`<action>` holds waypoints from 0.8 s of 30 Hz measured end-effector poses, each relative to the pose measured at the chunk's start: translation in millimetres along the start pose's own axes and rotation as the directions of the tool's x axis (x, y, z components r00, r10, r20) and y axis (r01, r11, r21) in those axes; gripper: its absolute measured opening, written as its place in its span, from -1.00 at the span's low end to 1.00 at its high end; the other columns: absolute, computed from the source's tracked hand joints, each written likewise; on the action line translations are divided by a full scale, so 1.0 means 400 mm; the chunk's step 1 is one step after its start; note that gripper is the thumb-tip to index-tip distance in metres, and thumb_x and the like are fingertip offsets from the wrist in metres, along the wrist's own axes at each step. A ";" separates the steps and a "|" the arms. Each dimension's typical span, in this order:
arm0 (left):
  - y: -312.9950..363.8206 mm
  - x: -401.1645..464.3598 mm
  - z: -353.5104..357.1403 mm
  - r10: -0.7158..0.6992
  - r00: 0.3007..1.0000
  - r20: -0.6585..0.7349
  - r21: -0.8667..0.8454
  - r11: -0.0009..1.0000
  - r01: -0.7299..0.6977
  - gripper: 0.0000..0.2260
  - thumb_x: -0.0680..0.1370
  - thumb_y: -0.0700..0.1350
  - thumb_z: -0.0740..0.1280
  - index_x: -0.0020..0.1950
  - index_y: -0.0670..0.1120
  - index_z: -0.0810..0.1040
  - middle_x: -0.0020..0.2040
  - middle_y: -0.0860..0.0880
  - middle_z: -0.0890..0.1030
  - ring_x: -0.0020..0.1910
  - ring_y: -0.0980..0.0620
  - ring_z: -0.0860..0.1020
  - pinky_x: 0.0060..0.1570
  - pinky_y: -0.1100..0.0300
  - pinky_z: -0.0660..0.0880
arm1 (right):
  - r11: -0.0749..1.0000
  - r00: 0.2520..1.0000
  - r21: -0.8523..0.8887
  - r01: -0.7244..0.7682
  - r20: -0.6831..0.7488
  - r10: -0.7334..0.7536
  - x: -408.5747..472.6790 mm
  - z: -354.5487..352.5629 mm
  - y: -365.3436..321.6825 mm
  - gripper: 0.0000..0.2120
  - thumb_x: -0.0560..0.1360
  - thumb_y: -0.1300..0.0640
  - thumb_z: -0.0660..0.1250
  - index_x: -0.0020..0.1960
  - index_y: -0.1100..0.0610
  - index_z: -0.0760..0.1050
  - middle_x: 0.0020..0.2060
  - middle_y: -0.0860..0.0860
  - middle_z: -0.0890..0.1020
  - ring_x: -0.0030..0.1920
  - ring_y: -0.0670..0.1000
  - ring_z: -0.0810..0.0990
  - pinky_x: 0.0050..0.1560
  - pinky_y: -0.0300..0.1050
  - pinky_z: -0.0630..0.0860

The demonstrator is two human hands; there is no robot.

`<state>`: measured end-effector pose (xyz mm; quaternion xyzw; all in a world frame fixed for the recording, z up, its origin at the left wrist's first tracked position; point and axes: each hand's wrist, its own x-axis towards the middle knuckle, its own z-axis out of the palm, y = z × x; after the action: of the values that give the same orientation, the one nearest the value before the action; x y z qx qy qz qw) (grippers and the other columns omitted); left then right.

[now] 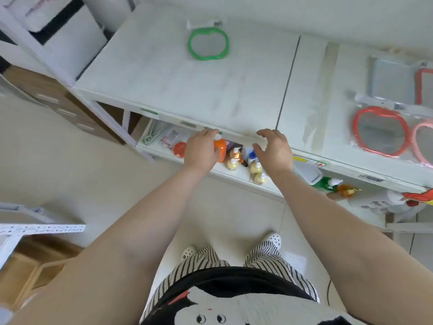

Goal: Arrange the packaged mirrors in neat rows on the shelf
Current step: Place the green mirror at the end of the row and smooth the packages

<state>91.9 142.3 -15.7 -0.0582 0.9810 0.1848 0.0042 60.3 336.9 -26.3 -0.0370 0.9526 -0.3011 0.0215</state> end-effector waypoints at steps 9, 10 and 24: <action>-0.411 -0.117 -0.176 -0.109 0.990 -0.088 0.007 0.994 0.110 -0.63 0.49 -0.12 0.32 0.30 -0.01 0.49 0.19 -0.05 0.59 0.18 -0.11 0.52 0.14 0.06 0.43 | 0.993 0.983 -0.003 0.118 0.139 -0.117 -0.101 0.255 -0.359 -0.66 0.46 0.13 0.32 0.23 0.08 0.51 0.12 0.05 0.57 0.22 0.11 0.43 0.06 -0.09 0.38; -0.437 -0.119 -0.186 -0.112 0.989 -0.097 0.006 0.994 0.113 -0.64 0.49 -0.12 0.33 0.28 -0.02 0.50 0.19 -0.05 0.59 0.18 -0.11 0.52 0.12 0.07 0.42 | 0.991 0.980 -0.011 0.132 0.153 -0.128 -0.100 0.270 -0.384 -0.64 0.46 0.13 0.32 0.25 0.07 0.50 0.15 0.04 0.56 0.25 0.11 0.43 0.07 -0.09 0.38; -0.602 0.123 -0.283 -0.071 0.995 -0.076 0.104 0.991 0.078 -0.55 0.49 -0.09 0.30 0.39 -0.06 0.41 0.20 -0.13 0.57 0.17 -0.18 0.51 0.08 0.00 0.43 | 0.966 0.956 -0.040 0.257 0.154 -0.248 0.179 0.373 -0.595 -0.59 0.47 0.10 0.34 0.31 0.04 0.45 0.21 0.00 0.53 0.27 0.04 0.43 0.07 -0.03 0.48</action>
<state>72.6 -126.9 1.2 -0.1012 0.9862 0.1296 -0.0210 12.1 51.3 -12.8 -0.1813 0.9444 -0.2693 0.0524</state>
